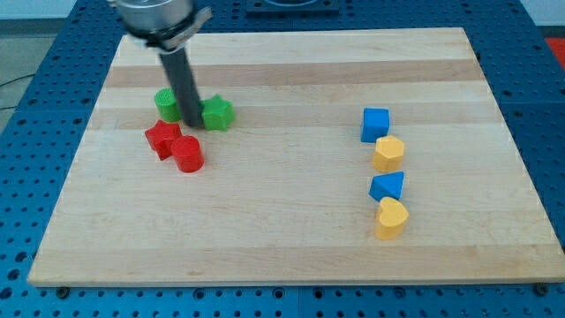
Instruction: Push the green star above to the blue cube
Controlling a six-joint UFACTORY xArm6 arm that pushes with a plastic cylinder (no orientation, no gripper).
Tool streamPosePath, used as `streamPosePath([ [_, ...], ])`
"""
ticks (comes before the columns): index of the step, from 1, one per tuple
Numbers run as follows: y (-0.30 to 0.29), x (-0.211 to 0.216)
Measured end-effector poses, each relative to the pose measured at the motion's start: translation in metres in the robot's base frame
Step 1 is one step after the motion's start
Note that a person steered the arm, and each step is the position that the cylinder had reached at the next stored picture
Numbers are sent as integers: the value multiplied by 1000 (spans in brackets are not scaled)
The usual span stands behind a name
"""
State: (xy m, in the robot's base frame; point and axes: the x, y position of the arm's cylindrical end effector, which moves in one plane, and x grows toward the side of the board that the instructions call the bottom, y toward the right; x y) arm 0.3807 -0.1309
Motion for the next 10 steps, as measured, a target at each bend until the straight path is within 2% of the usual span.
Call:
streamPosePath([
  [1,38,-16],
  [2,71,0],
  [3,36,11],
  [5,143,1],
  [6,157,-14],
  [7,131,-38],
  [8,129,-43],
  [10,181,-35],
])
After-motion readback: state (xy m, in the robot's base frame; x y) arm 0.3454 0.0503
